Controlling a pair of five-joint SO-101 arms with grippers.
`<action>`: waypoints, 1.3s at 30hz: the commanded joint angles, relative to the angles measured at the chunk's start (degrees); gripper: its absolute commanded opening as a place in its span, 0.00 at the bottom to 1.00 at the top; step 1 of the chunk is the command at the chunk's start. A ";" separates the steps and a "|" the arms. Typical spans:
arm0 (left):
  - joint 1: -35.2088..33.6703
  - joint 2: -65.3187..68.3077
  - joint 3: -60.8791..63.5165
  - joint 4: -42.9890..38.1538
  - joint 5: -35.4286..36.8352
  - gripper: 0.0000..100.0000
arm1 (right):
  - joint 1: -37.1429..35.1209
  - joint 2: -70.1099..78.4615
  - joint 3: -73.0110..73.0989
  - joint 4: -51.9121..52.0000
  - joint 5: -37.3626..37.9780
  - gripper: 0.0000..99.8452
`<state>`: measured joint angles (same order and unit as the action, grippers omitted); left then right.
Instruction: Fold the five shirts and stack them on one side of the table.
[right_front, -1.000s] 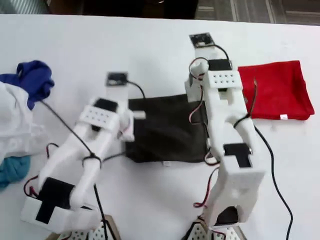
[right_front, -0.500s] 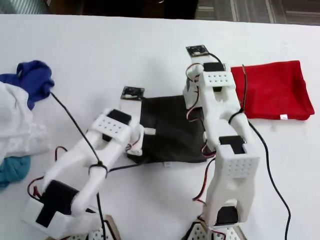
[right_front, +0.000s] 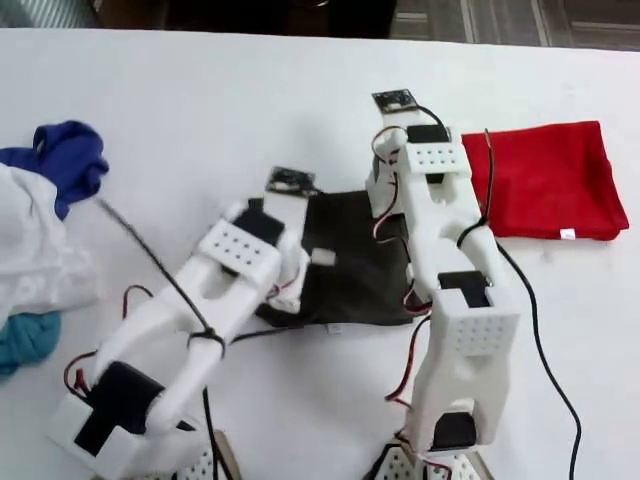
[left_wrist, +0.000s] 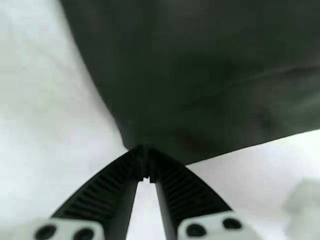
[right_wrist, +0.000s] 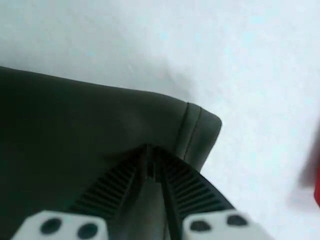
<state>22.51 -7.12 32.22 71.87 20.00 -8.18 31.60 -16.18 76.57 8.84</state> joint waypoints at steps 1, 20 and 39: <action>0.53 -2.20 5.76 -9.49 -0.18 0.03 | -0.31 -0.31 -2.73 -0.66 0.00 0.02; -2.73 -4.31 7.78 -11.25 -0.18 0.03 | 1.54 -7.25 -4.48 0.75 -0.35 0.02; -45.27 -24.70 15.52 -17.14 -33.14 0.03 | 3.56 -13.41 3.78 12.09 1.32 0.18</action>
<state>-12.57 -29.71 44.79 59.91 -6.37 -4.92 21.23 -12.92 90.20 9.19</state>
